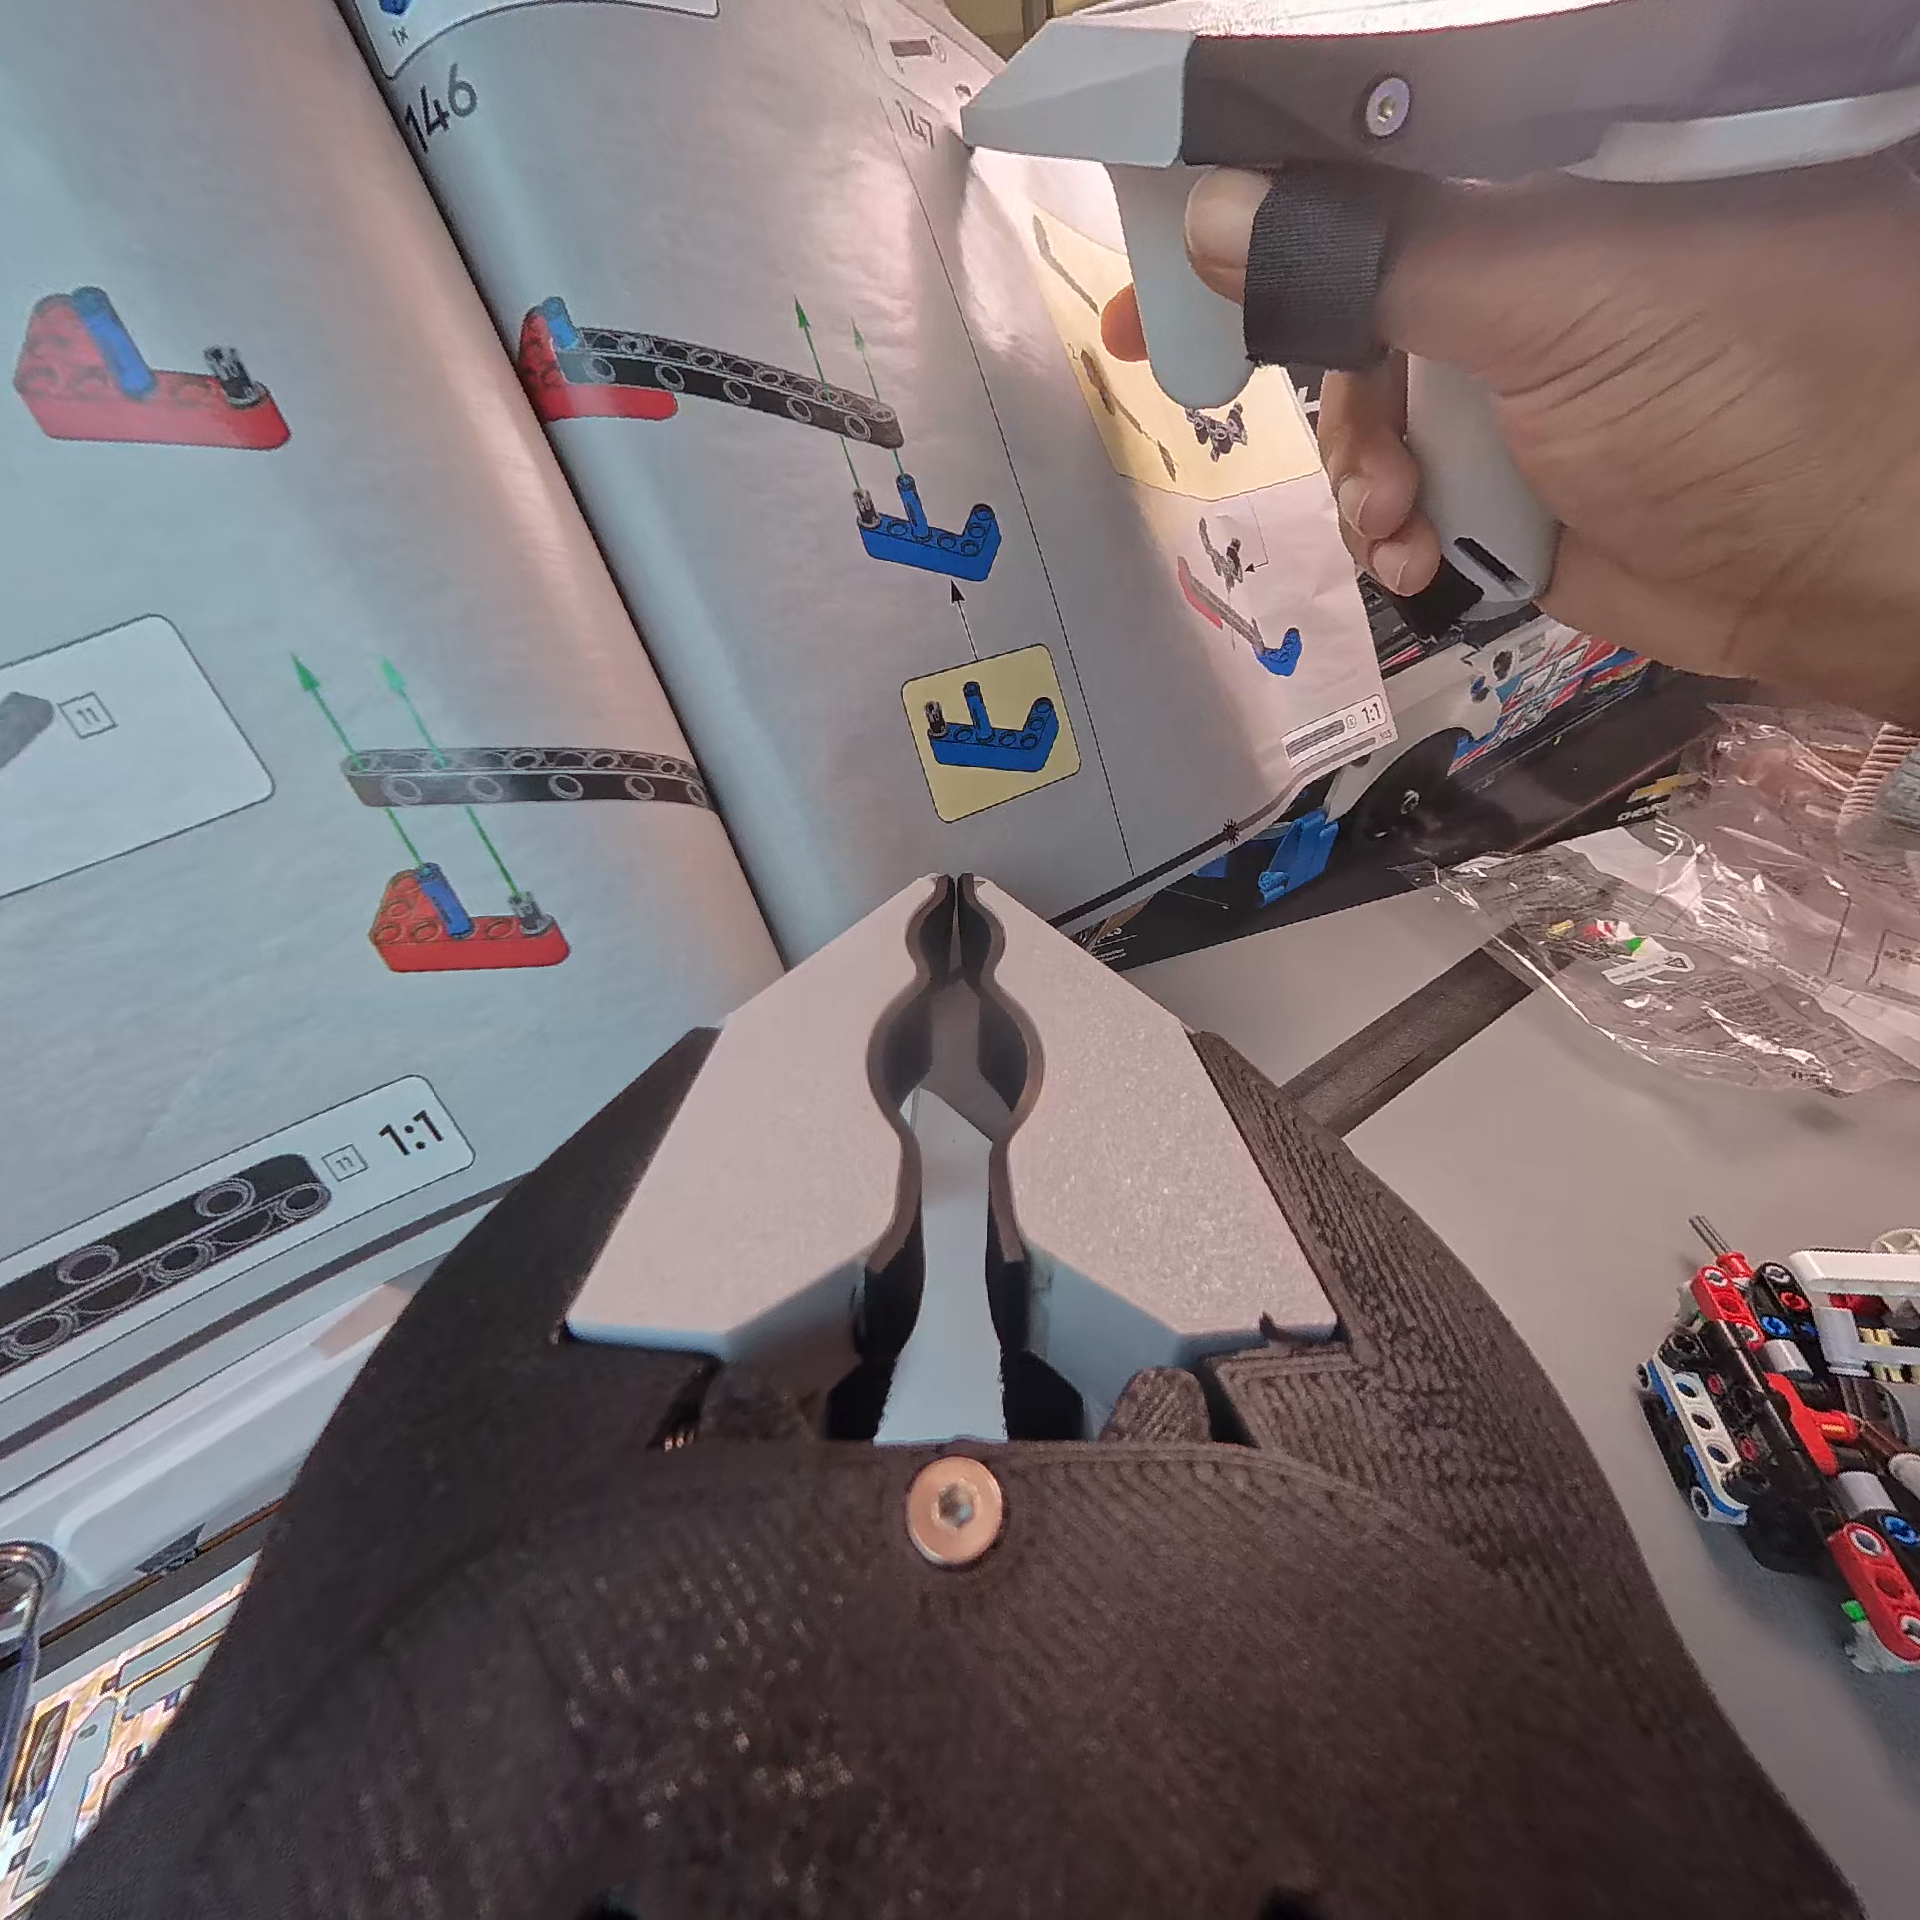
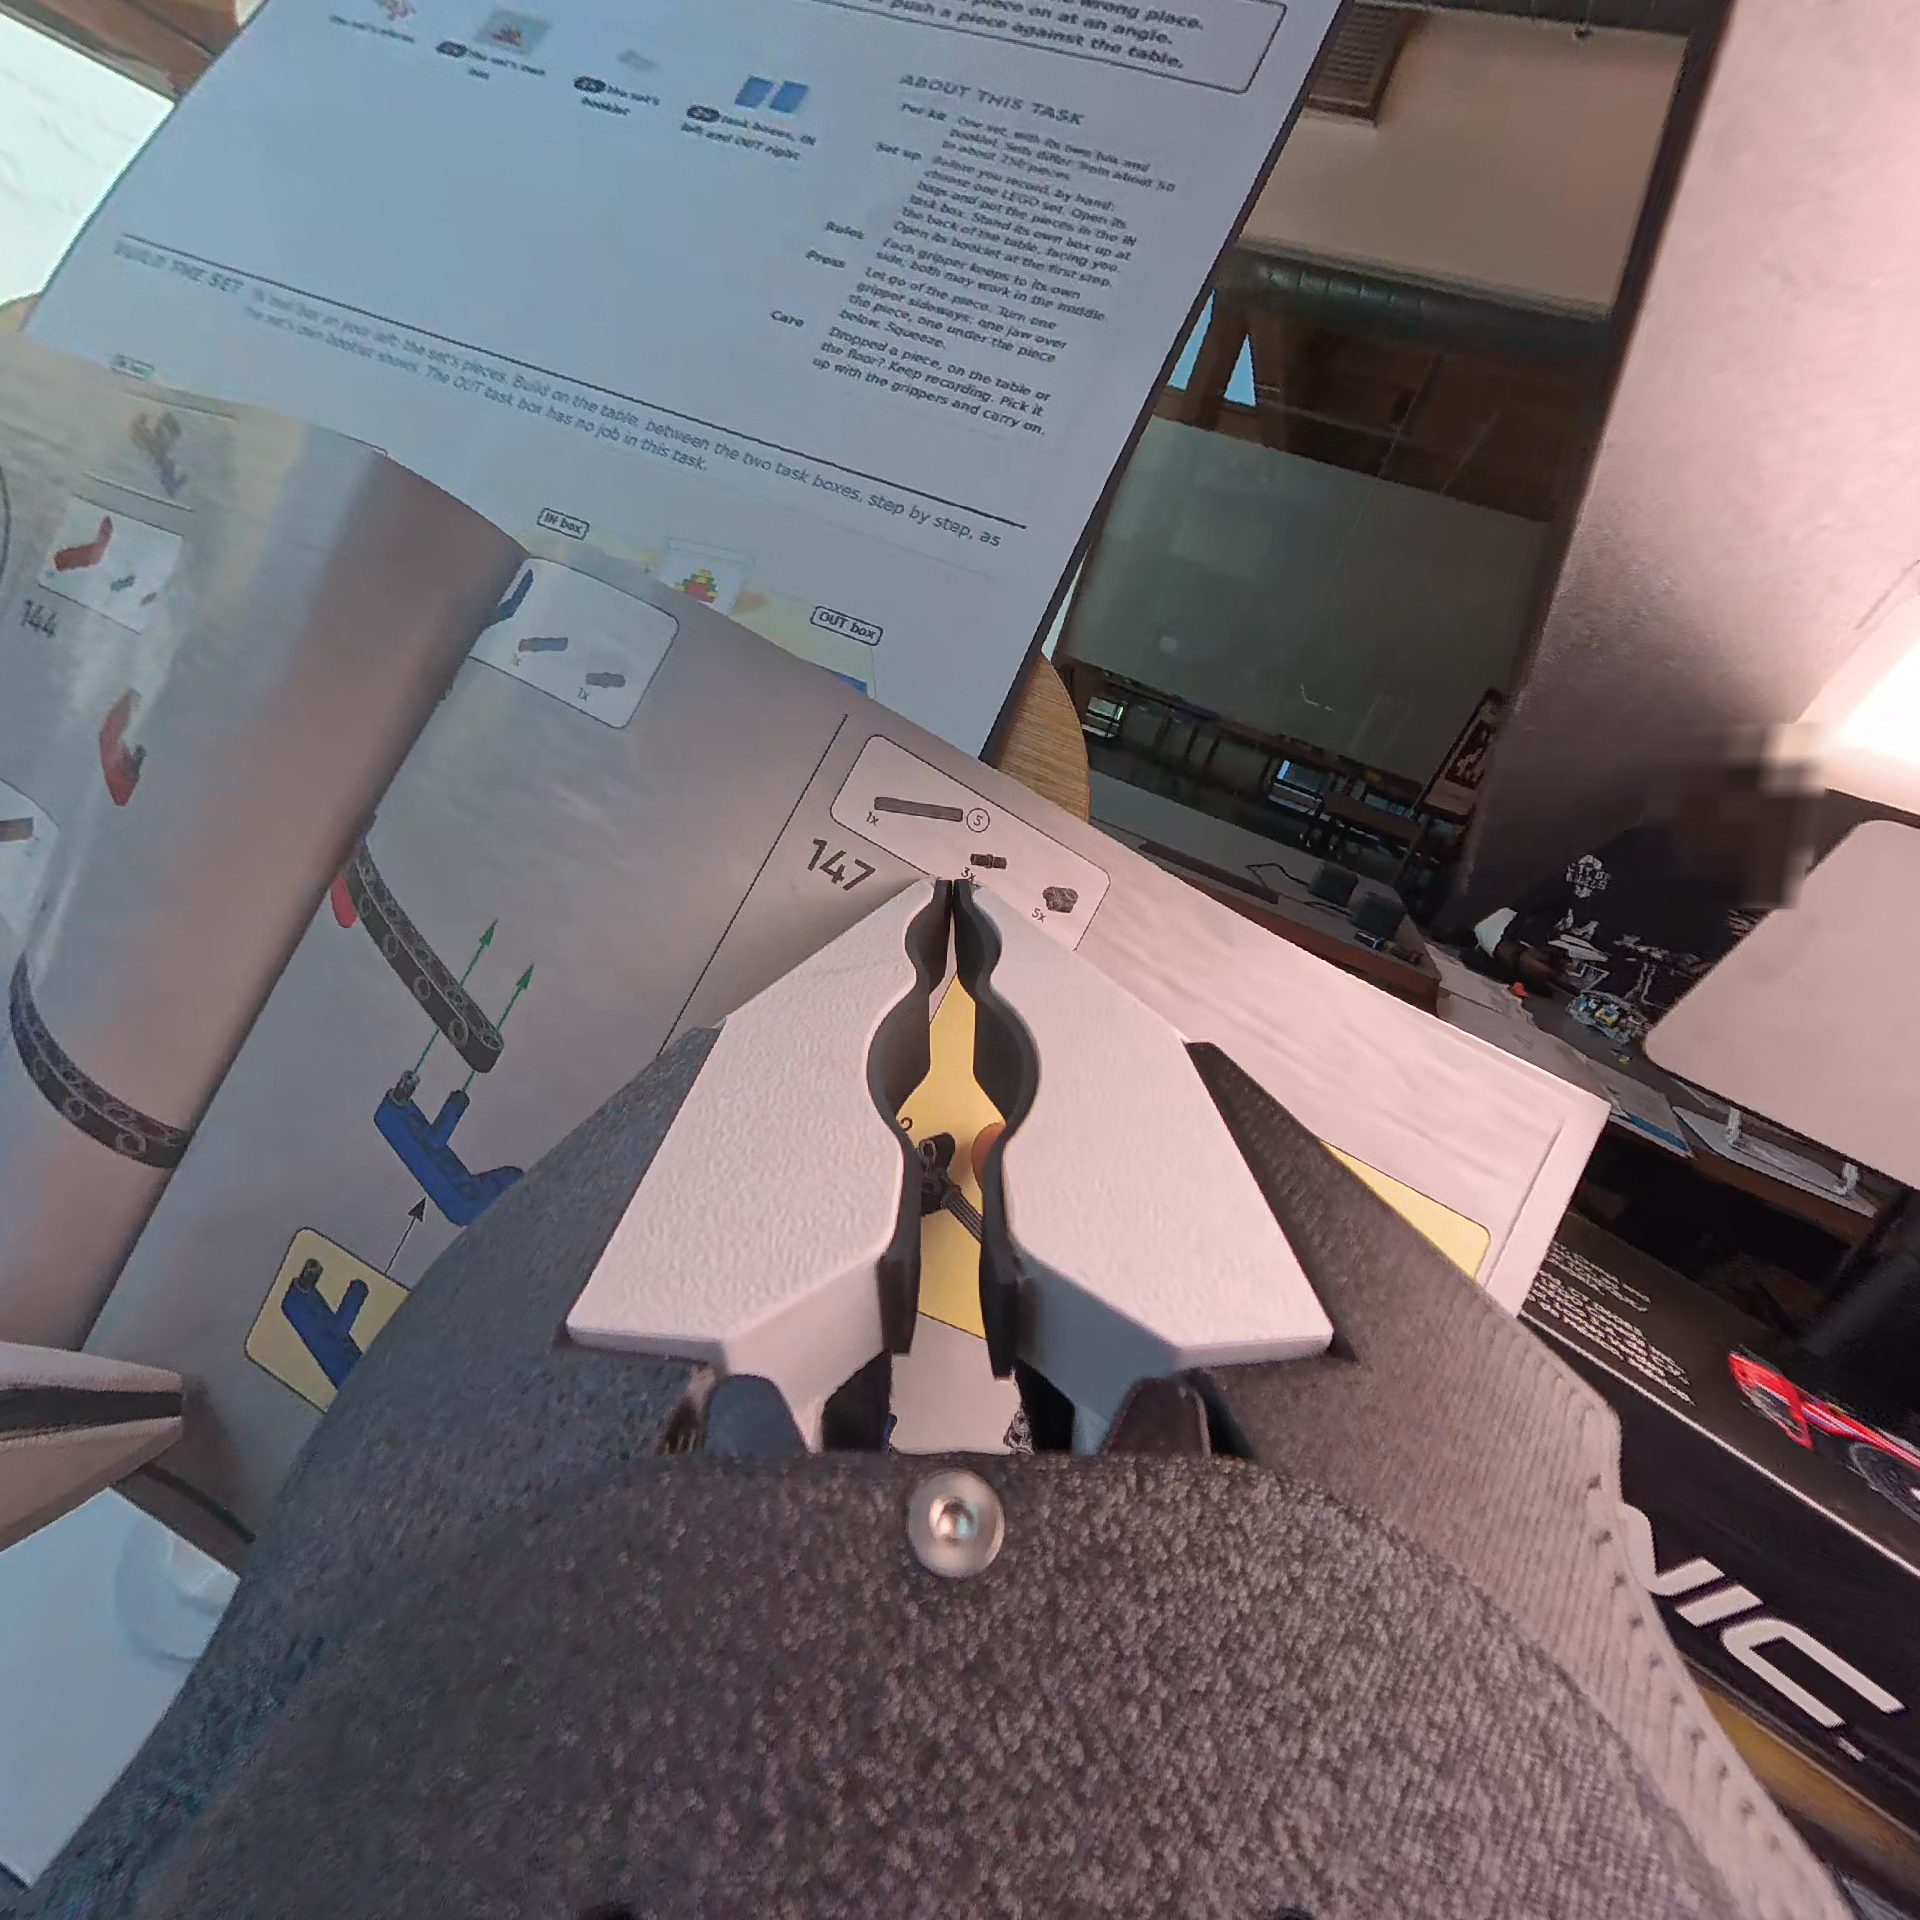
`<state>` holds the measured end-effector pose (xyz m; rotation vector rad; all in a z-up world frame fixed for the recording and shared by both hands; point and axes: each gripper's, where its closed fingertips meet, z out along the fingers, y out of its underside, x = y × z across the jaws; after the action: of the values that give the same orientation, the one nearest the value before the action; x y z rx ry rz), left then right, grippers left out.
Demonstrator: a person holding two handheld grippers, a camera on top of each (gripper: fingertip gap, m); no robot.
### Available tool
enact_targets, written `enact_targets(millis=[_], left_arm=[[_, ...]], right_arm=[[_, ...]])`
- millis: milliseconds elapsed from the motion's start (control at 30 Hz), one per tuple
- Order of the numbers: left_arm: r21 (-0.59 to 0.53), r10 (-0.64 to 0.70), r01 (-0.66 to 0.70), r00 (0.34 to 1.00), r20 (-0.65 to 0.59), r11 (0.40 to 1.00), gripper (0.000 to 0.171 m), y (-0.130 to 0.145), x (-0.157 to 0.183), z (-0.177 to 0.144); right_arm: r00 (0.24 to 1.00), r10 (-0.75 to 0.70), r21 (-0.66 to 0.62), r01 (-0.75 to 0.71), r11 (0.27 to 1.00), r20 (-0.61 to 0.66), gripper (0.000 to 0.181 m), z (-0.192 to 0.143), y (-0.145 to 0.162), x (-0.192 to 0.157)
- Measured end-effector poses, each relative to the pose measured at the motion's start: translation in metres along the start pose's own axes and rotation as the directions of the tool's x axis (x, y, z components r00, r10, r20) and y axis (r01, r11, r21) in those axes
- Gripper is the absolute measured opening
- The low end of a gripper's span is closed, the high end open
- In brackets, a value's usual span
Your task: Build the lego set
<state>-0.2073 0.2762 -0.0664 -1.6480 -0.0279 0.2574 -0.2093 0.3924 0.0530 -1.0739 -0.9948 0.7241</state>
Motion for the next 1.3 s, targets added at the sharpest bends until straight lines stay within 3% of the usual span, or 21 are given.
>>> enact_targets(millis=[400,767,967,1300], left_arm=[[-0.002,-0.001,0.001,1.0,-0.002,1.0,0.0,0.001,0.001,0.0],[0.006,-0.016,0.016,1.0,0.003,1.0,0.0,0.0,0.003,0.002],[0.007,-0.009,0.009,1.0,0.009,1.0,0.0,0.0,0.003,0.003],[0.002,-0.005,0.005,1.0,0.013,1.0,0.0,0.0,0.004,0.003]], right_arm=[[1.0,-0.023,-0.032,0.023,0.999,0.0,0.0,-0.002,0.008,0.005],[0.993,0.05,-0.172,-0.069,0.983,-0.111,0.0,-0.05,0.087,0.074],[0.998,0.028,-0.202,-0.038,0.979,-0.053,0.0,-0.056,0.11,0.059],[0.999,0.007,-0.204,0.0,0.979,0.035,0.0,-0.058,0.119,0.028]])
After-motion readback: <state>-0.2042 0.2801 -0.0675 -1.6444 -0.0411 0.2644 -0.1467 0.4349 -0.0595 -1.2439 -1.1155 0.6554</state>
